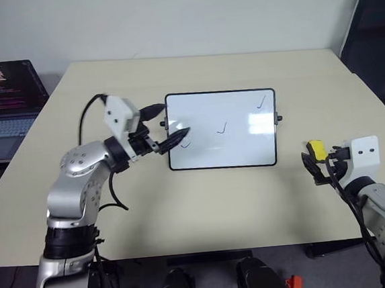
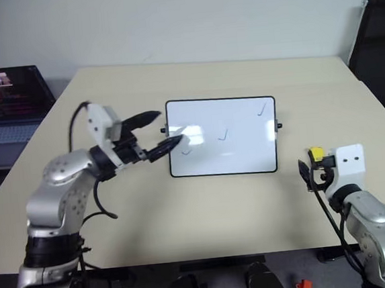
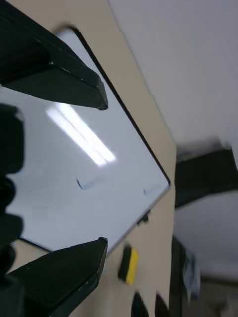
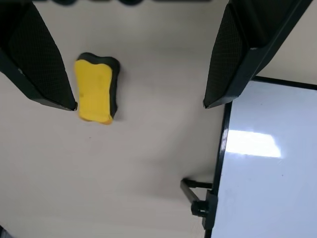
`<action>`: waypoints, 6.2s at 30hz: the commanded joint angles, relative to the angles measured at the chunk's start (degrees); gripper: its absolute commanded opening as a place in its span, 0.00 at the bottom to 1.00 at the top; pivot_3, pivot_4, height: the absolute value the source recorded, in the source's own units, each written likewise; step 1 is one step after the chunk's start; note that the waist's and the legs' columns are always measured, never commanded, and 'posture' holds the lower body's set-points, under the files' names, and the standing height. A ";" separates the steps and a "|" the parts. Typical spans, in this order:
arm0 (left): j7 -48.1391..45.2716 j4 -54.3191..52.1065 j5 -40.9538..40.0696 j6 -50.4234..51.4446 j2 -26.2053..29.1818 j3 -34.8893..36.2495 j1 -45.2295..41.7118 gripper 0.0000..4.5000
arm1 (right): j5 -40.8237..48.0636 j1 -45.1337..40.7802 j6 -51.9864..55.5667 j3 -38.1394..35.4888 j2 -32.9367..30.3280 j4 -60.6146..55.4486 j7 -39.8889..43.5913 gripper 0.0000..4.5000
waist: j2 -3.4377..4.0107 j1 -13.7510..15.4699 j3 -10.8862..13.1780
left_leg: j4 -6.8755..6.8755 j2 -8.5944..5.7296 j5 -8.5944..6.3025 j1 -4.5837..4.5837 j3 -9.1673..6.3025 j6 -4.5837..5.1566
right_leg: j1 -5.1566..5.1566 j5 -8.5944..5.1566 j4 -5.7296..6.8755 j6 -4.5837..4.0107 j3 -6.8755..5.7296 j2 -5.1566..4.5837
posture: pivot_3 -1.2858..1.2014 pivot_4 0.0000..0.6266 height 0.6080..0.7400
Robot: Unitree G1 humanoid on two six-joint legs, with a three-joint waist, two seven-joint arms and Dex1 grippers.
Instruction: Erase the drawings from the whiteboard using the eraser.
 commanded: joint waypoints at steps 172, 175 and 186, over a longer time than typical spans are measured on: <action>4.11 -9.39 -0.80 4.49 4.94 5.67 17.85 1.00 | -32.31 -29.92 -28.80 41.34 3.04 35.10 18.44 0.23 | 0.09 -0.03 0.09 | -0.11 0.07 0.01 -0.10 0.01 0.01 | -0.29 -0.03 0.21 0.07 0.01 0.08 | 0.52 0.24 1.00; 4.19 -9.58 -0.82 4.43 4.96 5.80 18.10 1.00 | -34.74 -30.59 -30.17 40.89 2.46 36.95 16.50 0.23 | 0.08 -0.03 0.09 | -0.01 0.06 0.02 -0.06 0.01 0.02 | -0.22 -0.04 0.25 0.03 0.02 0.08 | 0.52 0.24 1.00; 3.00 -7.66 -0.31 1.80 4.93 5.92 19.22 1.00 | -35.65 -32.51 -30.17 36.02 3.33 42.21 12.81 0.23 | 0.00 -0.01 0.04 | 0.63 0.05 0.04 -0.03 0.02 0.05 | 0.06 0.05 0.23 -0.02 0.05 0.01 | 0.52 0.24 1.00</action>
